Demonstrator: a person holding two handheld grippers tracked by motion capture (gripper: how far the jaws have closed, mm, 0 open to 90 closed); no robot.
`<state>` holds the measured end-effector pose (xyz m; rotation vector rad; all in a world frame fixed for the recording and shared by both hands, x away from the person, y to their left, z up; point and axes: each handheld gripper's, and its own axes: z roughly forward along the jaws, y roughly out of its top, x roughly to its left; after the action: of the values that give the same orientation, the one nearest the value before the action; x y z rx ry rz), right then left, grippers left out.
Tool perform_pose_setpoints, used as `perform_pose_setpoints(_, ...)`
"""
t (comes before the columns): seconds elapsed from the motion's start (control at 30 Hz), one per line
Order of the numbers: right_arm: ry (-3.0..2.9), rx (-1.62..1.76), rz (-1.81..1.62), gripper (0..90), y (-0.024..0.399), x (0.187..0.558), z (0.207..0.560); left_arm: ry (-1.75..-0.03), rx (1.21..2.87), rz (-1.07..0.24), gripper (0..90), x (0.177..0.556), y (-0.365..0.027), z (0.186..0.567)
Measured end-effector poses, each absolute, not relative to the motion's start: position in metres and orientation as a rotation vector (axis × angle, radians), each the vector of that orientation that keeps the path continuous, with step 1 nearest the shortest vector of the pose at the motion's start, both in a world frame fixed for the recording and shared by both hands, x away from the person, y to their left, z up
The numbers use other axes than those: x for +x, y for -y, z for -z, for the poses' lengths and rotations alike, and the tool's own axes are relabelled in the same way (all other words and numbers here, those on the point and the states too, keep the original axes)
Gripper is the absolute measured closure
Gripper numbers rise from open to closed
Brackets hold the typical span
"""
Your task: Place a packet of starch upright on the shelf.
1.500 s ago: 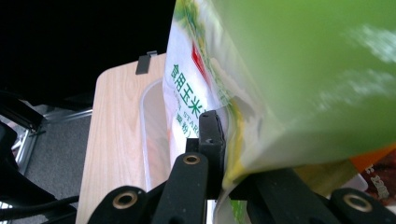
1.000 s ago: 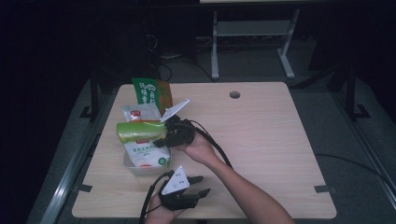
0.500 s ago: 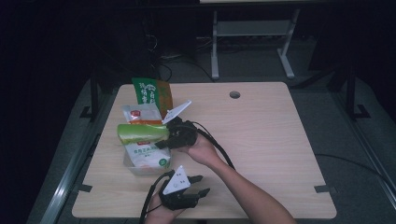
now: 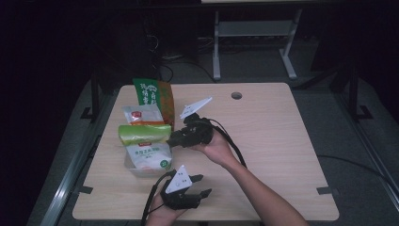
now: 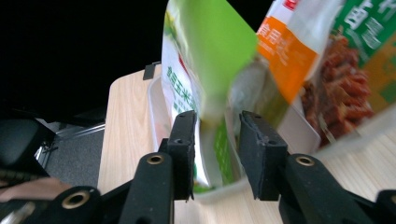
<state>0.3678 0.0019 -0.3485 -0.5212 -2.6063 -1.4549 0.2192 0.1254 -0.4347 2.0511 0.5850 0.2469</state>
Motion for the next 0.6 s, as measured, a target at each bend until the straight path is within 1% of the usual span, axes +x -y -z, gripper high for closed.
perform_pose_setpoints(0.03,2.614,-0.533,1.455,61.5,0.006,0.368,0.349,-0.582,2.055,-0.249,44.3,0.22,-0.126,0.435)
perform_pose_setpoints(0.13,2.604,-0.561,1.449,59.2,0.016,0.369,0.349,-0.594,2.05,-0.249,42.7,0.221,-0.126,0.435)
perform_pose_setpoints(0.17,2.607,-0.581,1.45,56.0,0.026,0.37,0.351,-0.598,2.05,-0.25,42.2,0.222,-0.126,0.435)
perform_pose_setpoints(0.2,2.607,-0.581,1.45,56.0,0.026,0.37,0.351,-0.598,2.05,-0.25,41.9,0.222,-0.126,0.435)
perform_pose_setpoints(0.23,2.614,-0.608,1.433,52.7,0.035,0.371,0.352,-0.603,2.047,-0.248,41.5,0.222,-0.126,0.436)
perform_pose_setpoints(0.27,2.614,-0.608,1.433,52.7,0.035,0.371,0.352,-0.607,2.043,-0.248,41.5,0.222,-0.126,0.436)
perform_pose_setpoints(0.43,2.605,-0.679,1.397,48.6,0.063,0.37,0.362,-0.608,2.043,-0.248,40.0,0.223,-0.125,0.436)
perform_pose_setpoints(0.6,2.608,-0.721,1.398,46.6,0.077,0.37,0.365,-0.611,2.041,-0.249,39.3,0.224,-0.125,0.436)
